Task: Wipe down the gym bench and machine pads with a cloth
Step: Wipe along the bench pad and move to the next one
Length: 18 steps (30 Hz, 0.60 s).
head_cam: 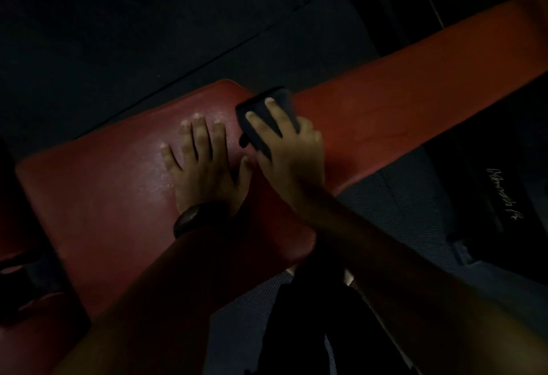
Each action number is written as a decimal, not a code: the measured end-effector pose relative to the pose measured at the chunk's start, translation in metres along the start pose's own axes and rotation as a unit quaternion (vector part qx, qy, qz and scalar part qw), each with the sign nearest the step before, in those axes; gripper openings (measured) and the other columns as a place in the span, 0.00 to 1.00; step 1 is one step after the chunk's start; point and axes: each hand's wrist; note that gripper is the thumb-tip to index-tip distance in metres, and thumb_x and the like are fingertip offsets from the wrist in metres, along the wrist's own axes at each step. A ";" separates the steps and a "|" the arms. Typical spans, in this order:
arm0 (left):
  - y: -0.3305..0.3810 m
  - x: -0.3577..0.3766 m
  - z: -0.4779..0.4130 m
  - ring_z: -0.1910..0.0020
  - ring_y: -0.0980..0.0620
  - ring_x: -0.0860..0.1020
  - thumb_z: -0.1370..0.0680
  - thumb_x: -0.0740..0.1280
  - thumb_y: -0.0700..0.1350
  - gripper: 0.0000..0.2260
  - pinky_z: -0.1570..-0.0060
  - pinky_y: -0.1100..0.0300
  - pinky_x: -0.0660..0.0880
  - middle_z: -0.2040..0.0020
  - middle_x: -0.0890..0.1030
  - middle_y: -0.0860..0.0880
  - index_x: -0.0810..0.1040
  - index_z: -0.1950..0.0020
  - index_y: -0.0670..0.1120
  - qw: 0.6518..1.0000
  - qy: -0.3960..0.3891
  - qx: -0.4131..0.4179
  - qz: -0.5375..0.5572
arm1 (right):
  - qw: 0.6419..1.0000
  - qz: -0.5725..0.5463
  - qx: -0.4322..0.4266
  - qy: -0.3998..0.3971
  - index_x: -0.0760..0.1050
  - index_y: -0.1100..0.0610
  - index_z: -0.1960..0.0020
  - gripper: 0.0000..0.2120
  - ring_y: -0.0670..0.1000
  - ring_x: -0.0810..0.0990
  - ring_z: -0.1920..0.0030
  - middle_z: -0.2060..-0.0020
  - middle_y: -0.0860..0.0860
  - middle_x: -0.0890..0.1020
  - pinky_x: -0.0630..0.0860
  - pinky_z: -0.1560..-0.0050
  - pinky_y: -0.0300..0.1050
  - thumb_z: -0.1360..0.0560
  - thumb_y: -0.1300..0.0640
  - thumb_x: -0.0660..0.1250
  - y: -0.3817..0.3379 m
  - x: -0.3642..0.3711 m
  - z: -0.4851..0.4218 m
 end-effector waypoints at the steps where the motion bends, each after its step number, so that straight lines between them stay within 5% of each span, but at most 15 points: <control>1: 0.000 0.000 0.000 0.20 0.38 0.54 0.21 0.50 0.64 0.36 0.26 0.28 0.51 0.18 0.55 0.40 0.54 0.19 0.44 1.000 0.002 0.000 -0.002 | 0.999 0.013 -0.045 -0.007 0.74 0.44 0.28 0.28 0.62 0.78 0.50 0.27 0.51 0.74 0.73 0.56 0.52 0.27 0.45 0.57 0.010 -0.002 -0.011; 4: 0.002 0.000 0.000 0.20 0.38 0.55 0.21 0.49 0.65 0.36 0.27 0.28 0.53 0.19 0.56 0.39 0.56 0.19 0.45 1.000 -0.001 -0.001 -0.006 | 0.997 0.064 -0.032 -0.042 0.67 0.40 0.24 0.29 0.63 0.77 0.42 0.22 0.48 0.67 0.74 0.49 0.55 0.26 0.46 0.60 0.054 -0.010 -0.037; 7: 0.001 -0.002 -0.002 0.20 0.38 0.55 0.21 0.48 0.65 0.36 0.27 0.28 0.54 0.18 0.56 0.40 0.56 0.19 0.45 1.000 -0.010 -0.006 -0.012 | 0.973 0.023 0.227 -0.028 0.58 0.40 0.20 0.32 0.61 0.71 0.34 0.19 0.47 0.57 0.70 0.39 0.56 0.22 0.47 0.63 0.081 -0.014 -0.025; 9: 0.001 -0.002 0.000 0.19 0.38 0.54 0.21 0.48 0.65 0.36 0.27 0.28 0.53 0.18 0.55 0.40 0.55 0.19 0.45 1.000 -0.009 -0.002 -0.007 | 0.952 0.012 0.307 0.013 0.59 0.42 0.20 0.32 0.61 0.71 0.36 0.19 0.48 0.58 0.70 0.40 0.56 0.22 0.48 0.64 0.072 -0.013 -0.002; 14: -0.001 0.001 0.000 0.19 0.37 0.51 0.17 0.48 0.62 0.31 0.26 0.28 0.52 0.18 0.52 0.39 0.52 0.18 0.47 0.999 -0.007 0.021 -0.034 | 0.995 0.015 0.098 0.027 0.71 0.45 0.26 0.30 0.63 0.75 0.42 0.24 0.51 0.70 0.73 0.49 0.56 0.27 0.50 0.69 0.036 0.000 0.027; 18: 0.002 -0.004 0.000 0.19 0.35 0.50 0.17 0.50 0.59 0.30 0.26 0.28 0.49 0.18 0.52 0.37 0.53 0.18 0.47 0.998 -0.032 0.035 -0.045 | 0.990 0.064 -0.122 0.000 0.74 0.45 0.27 0.27 0.64 0.79 0.49 0.27 0.52 0.73 0.74 0.56 0.54 0.26 0.48 0.60 0.060 -0.004 -0.005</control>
Point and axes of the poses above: each hand's wrist, its own z-axis away from the middle knuckle, its own x-axis out of the palm, y = z × x
